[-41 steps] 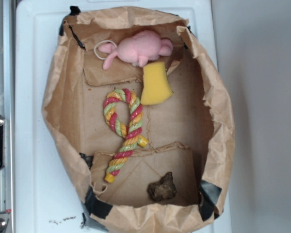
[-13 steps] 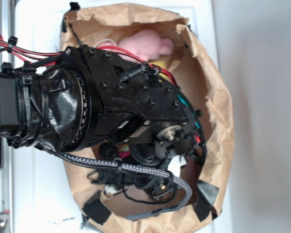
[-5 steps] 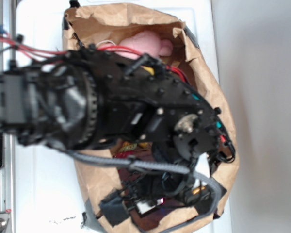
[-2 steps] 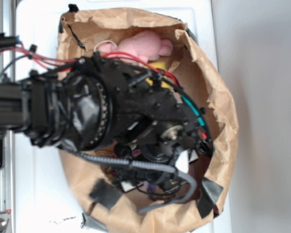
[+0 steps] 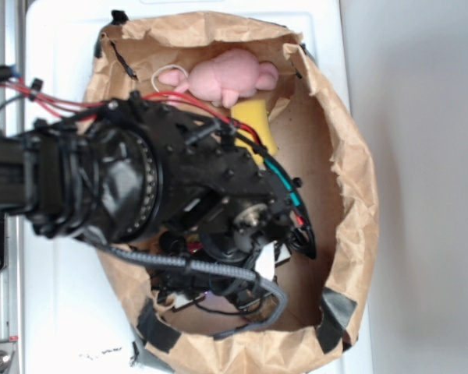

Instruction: Grab the rock.

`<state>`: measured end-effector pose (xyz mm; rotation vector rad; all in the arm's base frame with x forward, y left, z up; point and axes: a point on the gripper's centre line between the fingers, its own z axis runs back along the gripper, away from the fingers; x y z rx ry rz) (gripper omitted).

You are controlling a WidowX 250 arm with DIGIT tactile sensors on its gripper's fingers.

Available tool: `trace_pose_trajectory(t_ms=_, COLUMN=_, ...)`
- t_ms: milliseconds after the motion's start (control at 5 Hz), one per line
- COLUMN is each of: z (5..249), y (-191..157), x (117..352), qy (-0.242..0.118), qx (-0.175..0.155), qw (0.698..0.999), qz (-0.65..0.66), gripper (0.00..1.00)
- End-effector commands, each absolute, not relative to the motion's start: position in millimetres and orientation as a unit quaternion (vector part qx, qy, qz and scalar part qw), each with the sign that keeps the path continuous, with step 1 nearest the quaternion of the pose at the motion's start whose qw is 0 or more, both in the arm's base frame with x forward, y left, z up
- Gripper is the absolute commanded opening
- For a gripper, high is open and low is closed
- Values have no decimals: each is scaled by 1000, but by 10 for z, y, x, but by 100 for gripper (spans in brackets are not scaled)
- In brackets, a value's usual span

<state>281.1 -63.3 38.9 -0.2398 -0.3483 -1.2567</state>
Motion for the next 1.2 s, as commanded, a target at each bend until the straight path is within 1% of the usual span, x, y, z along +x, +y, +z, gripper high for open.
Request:
trace_pose_trajectory(t_ms=0, z=603, y=-768, x=2895, qy=-201, qx=-95, qw=772, qz=-596, gripper=100)
trace_pose_trajectory(t_ms=200, z=619, y=-804, x=2979, qy=-207, qx=-100, qw=775, qz=-589, gripper=100)
trace_pose_trajectory(t_ms=400, z=701, y=-835, x=3107, qy=-222, qx=-97, qw=781, qz=-576, gripper=100)
trace_pose_trajectory(t_ms=600, z=718, y=-836, x=3186, qy=-226, qx=-96, qw=784, qz=-570, gripper=100)
trace_pose_trajectory(t_ms=1000, z=635, y=-917, x=3182, qy=-215, qx=-103, qw=786, qz=-570, gripper=100)
